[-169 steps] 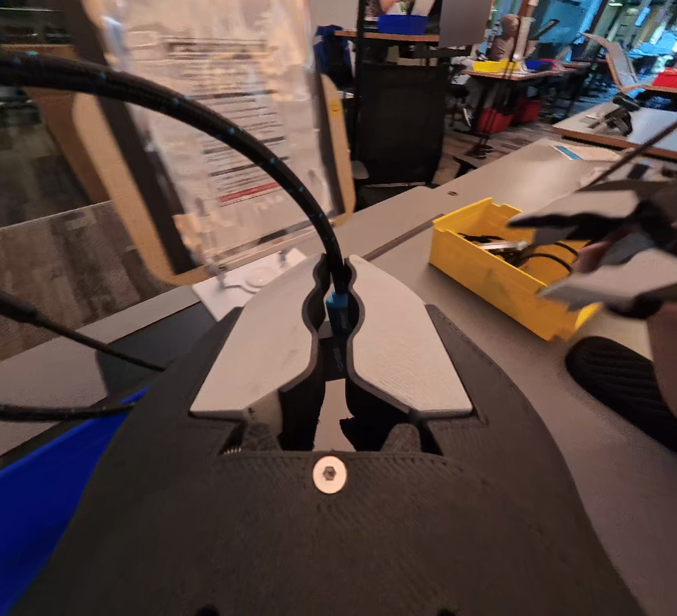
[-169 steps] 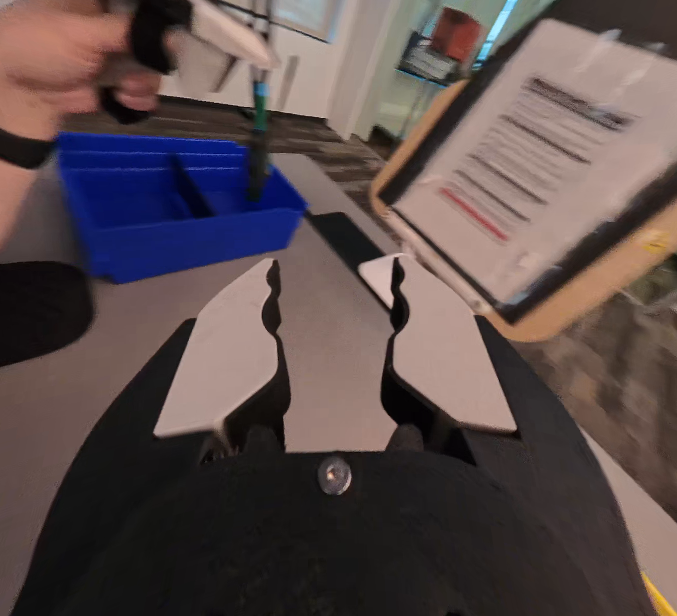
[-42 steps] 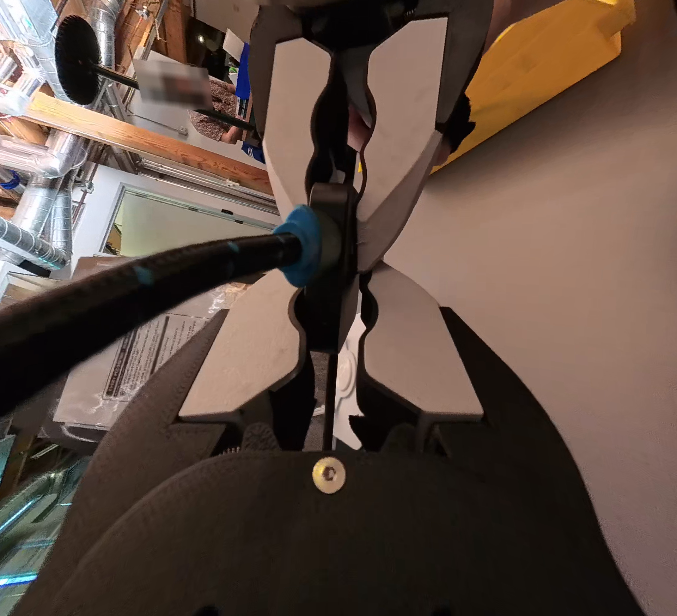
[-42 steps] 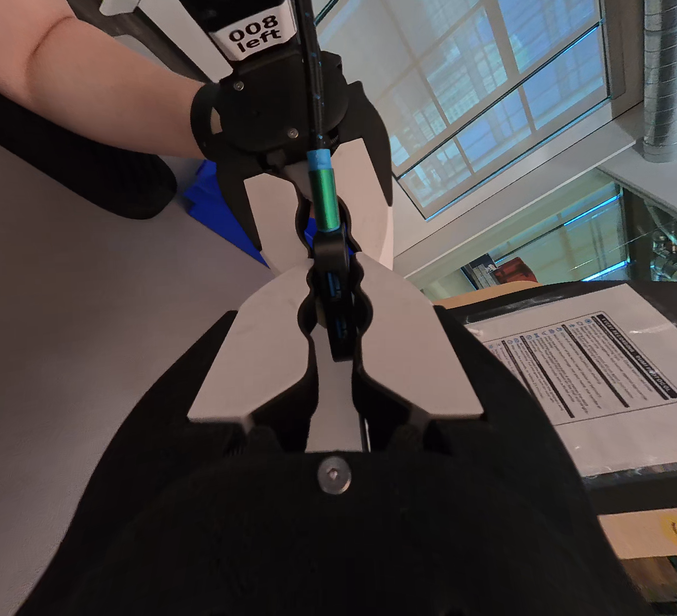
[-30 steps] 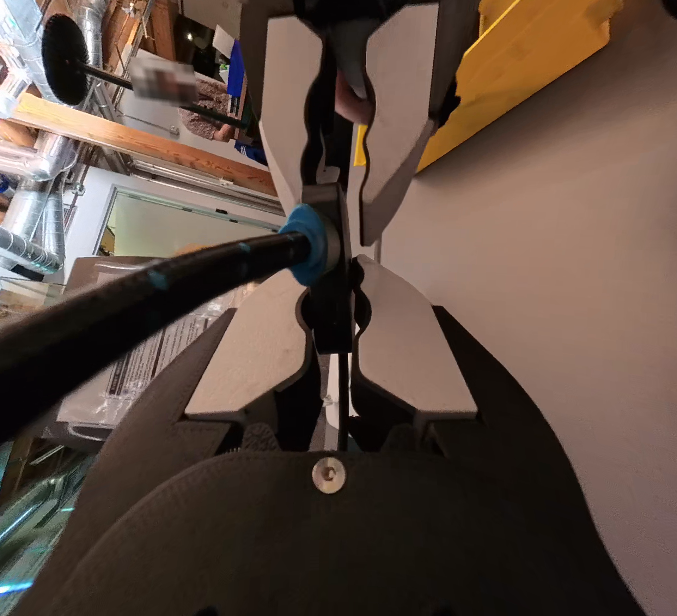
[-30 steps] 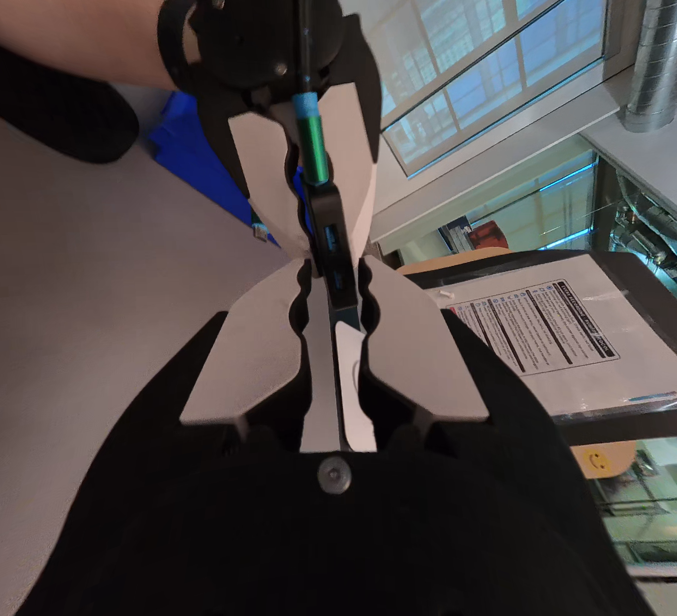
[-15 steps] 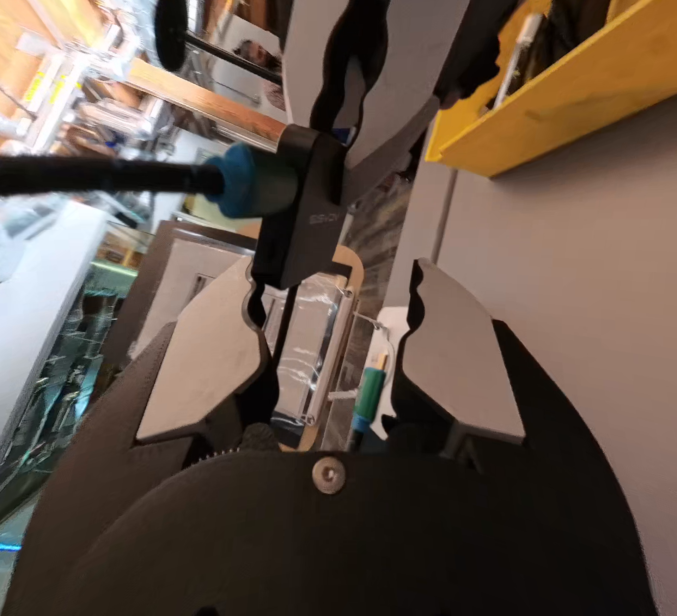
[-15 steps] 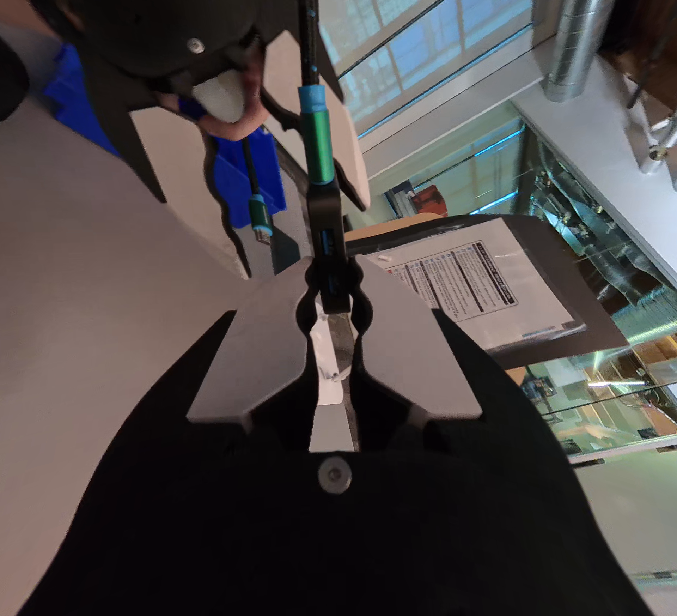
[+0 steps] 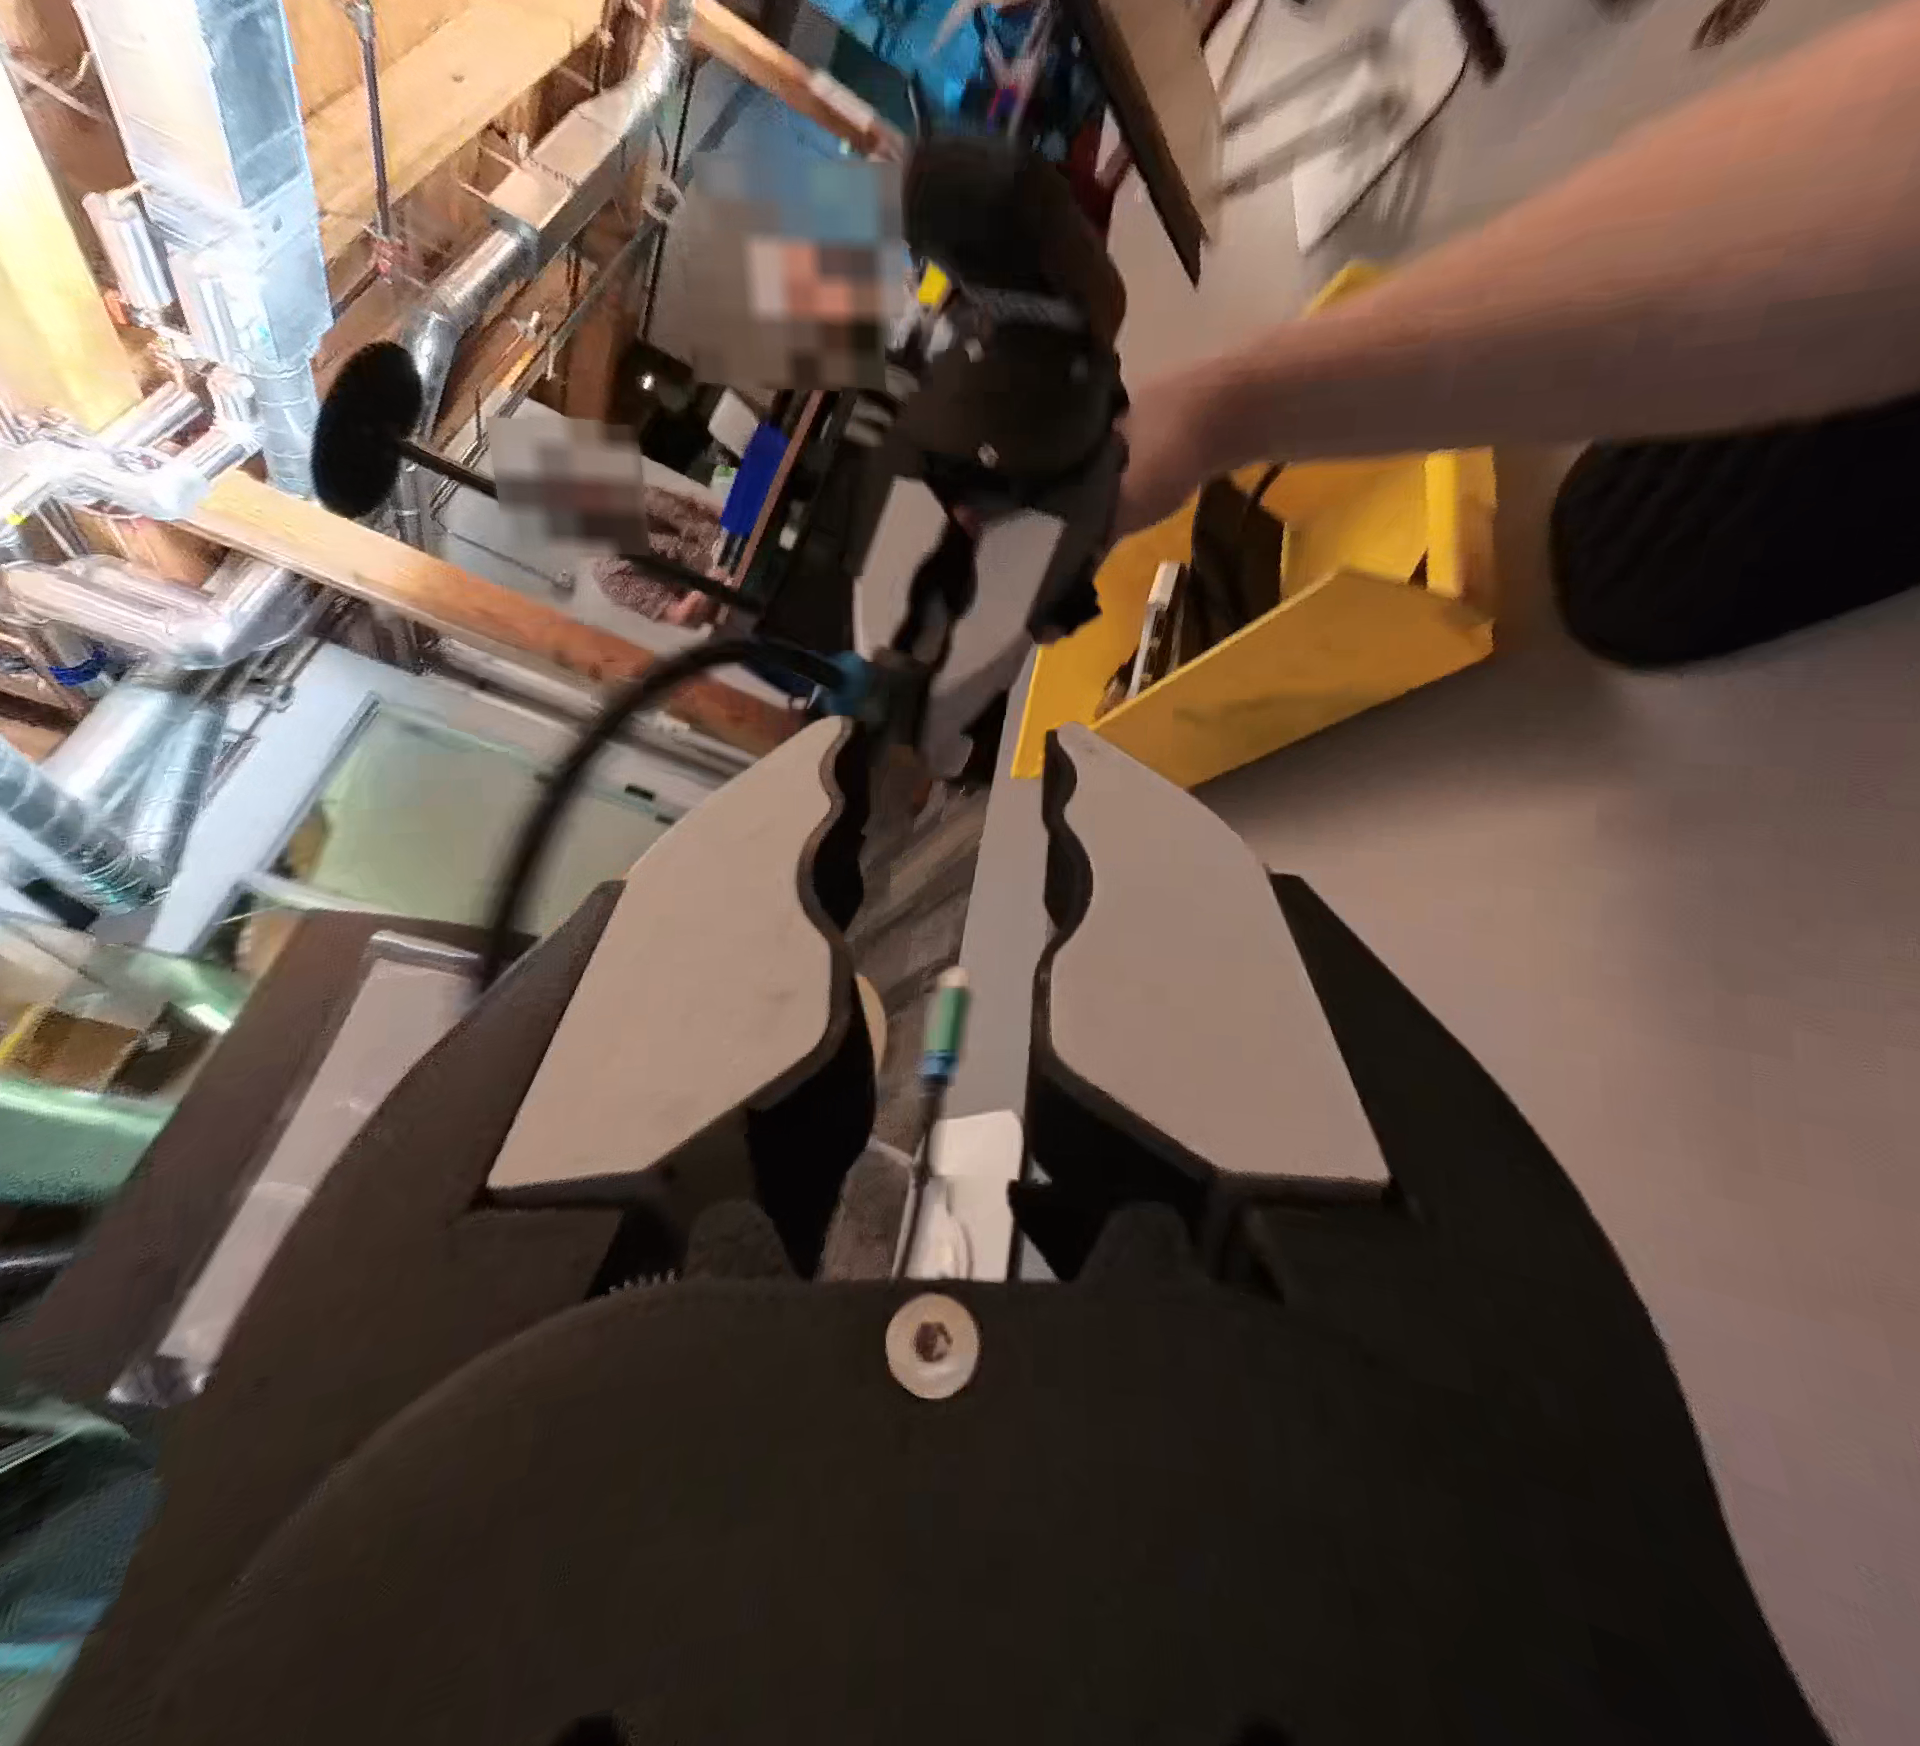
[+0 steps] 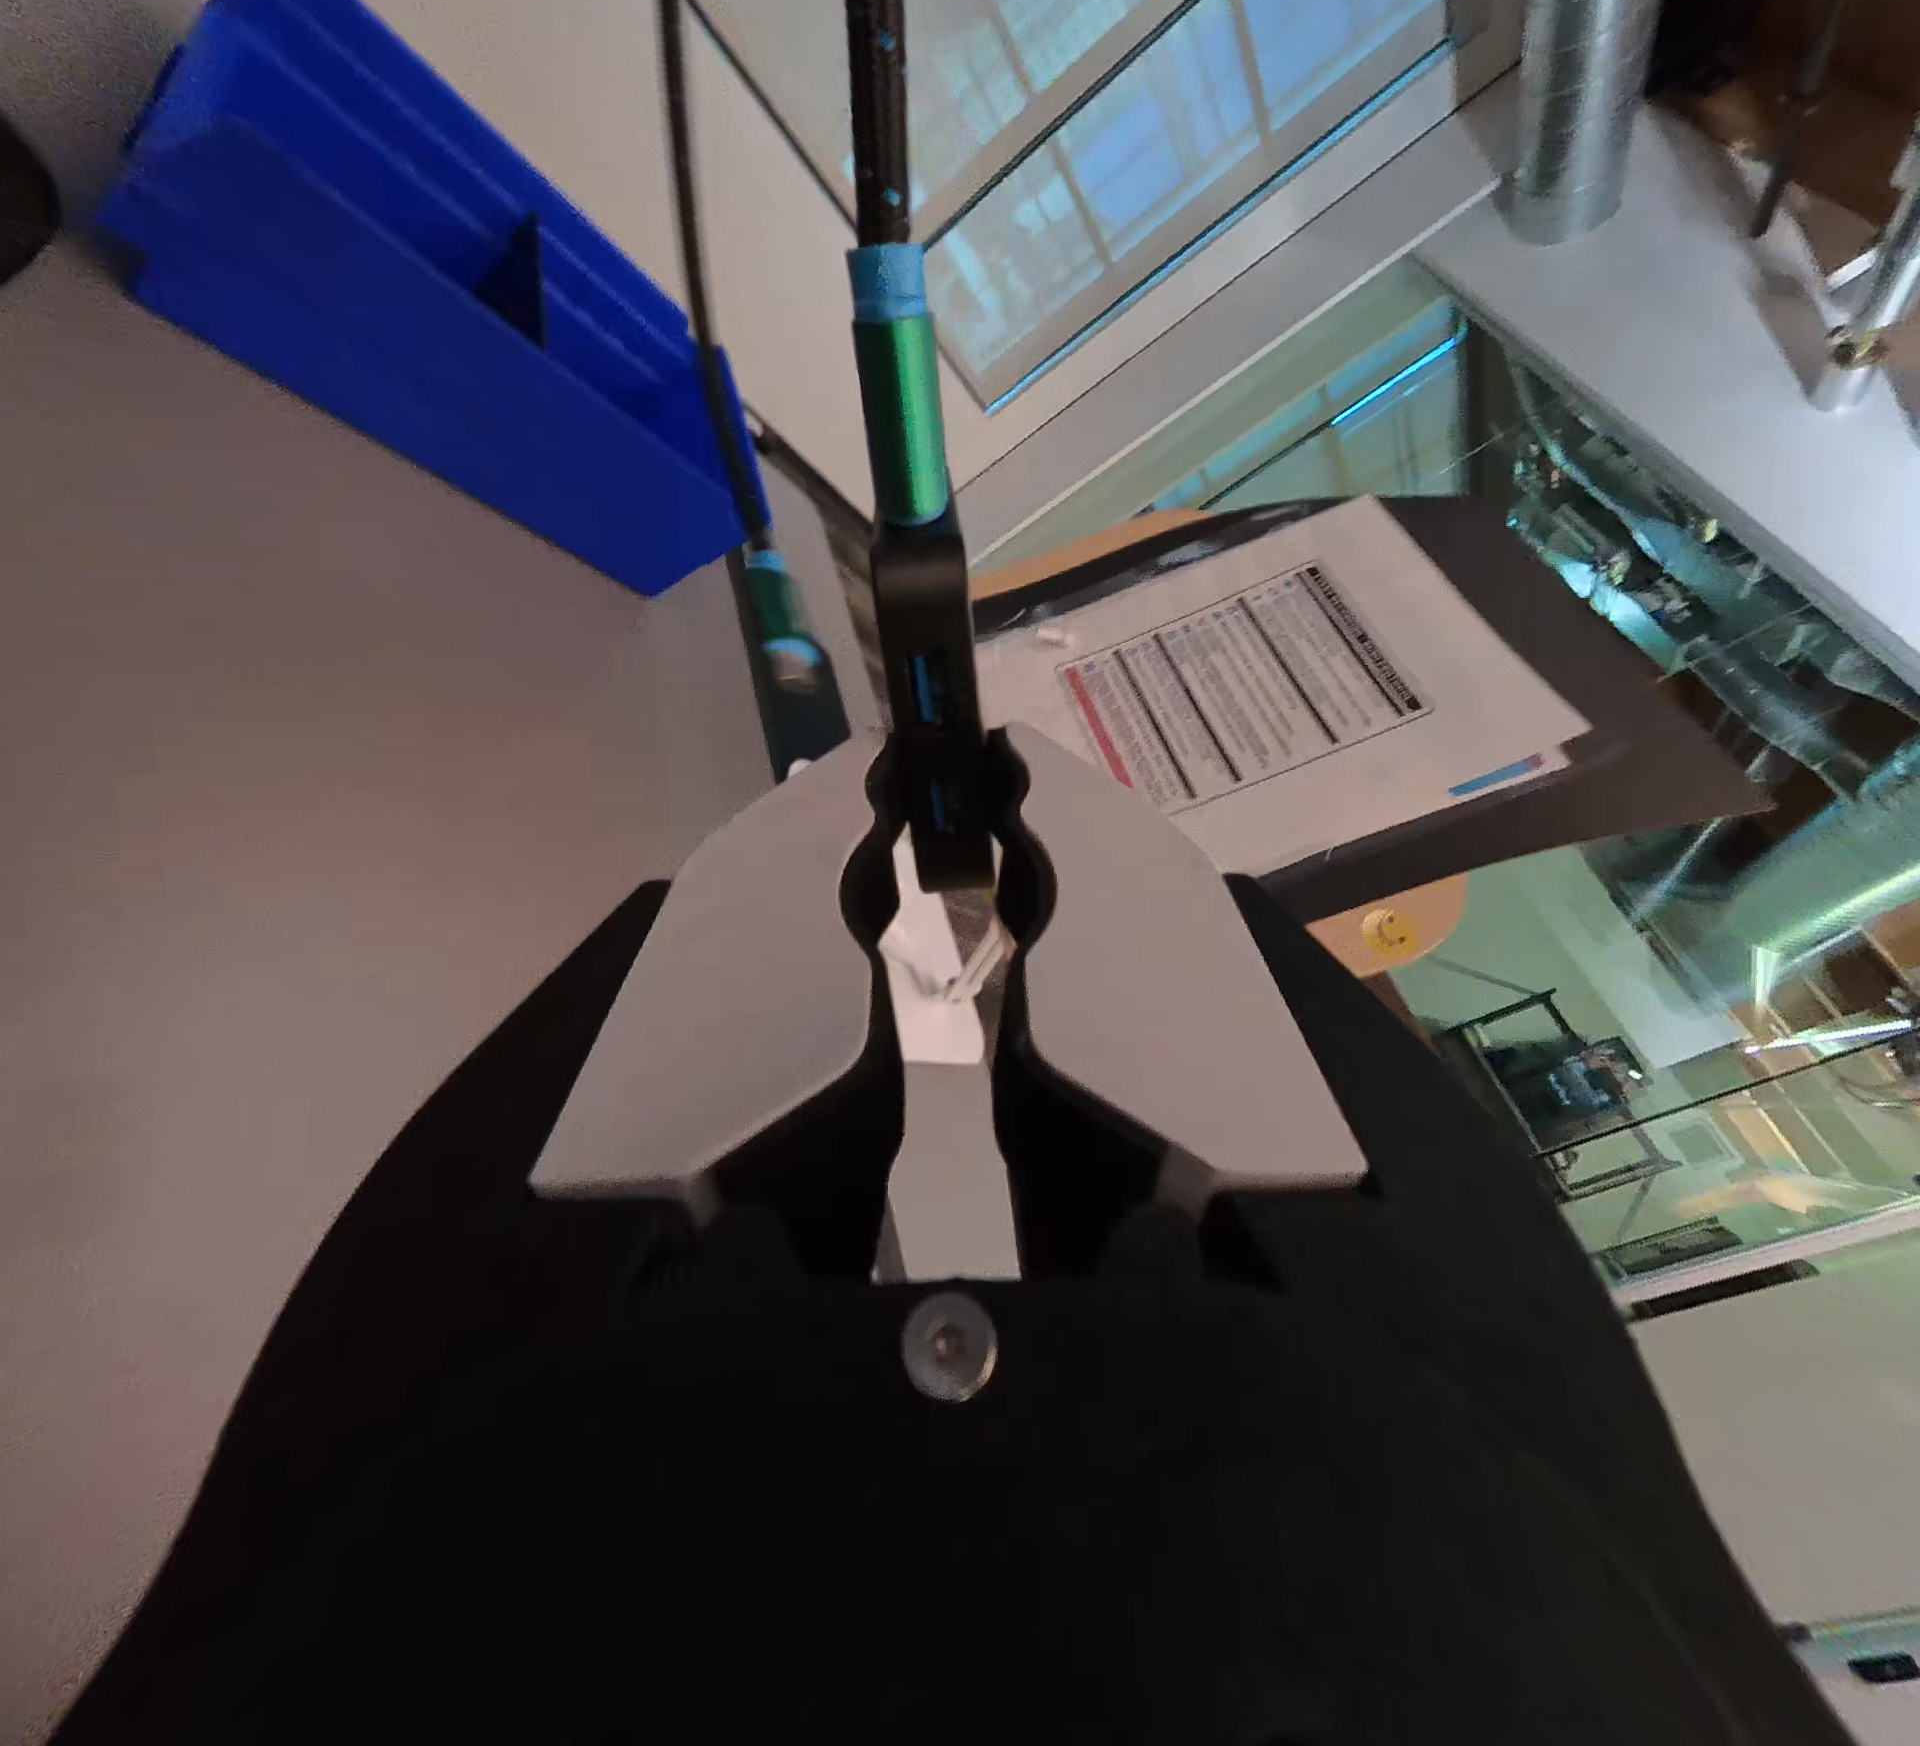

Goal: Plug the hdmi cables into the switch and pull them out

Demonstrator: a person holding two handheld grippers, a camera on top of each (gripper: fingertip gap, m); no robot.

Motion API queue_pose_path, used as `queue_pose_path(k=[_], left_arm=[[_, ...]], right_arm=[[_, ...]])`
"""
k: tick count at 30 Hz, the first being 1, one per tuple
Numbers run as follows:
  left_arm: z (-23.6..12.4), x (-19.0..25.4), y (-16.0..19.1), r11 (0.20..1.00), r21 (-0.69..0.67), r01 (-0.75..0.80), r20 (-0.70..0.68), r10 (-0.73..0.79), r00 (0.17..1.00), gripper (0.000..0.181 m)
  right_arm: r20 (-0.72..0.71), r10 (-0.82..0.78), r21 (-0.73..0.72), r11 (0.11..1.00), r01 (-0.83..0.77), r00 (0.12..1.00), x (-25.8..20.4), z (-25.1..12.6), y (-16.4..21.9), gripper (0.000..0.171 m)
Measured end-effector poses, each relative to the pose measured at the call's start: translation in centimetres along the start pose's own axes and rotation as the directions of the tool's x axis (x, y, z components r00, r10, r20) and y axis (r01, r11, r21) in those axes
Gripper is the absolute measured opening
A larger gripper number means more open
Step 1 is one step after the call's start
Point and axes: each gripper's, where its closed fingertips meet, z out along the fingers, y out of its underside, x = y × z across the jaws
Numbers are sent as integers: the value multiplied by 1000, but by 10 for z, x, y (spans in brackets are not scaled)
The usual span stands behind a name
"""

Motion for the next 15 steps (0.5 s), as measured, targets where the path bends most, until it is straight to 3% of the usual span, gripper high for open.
queue_pose_path(k=[1,3,5,10,12,15], left_arm=[[-14,-7,-7,999,34,36,-14,-35,999,29],[-46,-26,-18,986,114,124,-34,-121,992,32],[-79,-59,-18,962,185,201,36,-211,977,32],[-145,-130,53,902,201,381,248,-423,871,33],[-153,-136,88,865,213,455,242,-498,833,33],[-139,-127,115,773,276,572,106,-616,781,36]], right_arm=[[15,6,-15,1000,-6,1000,-2,0,5,17],[48,6,-26,1000,-5,999,-7,0,9,16],[103,20,-26,1000,-17,994,-16,1,9,16],[292,42,-27,999,-36,956,-48,10,-11,15],[373,40,6,999,-46,927,-63,13,-28,16],[461,25,120,989,-90,887,-81,17,-62,16]])
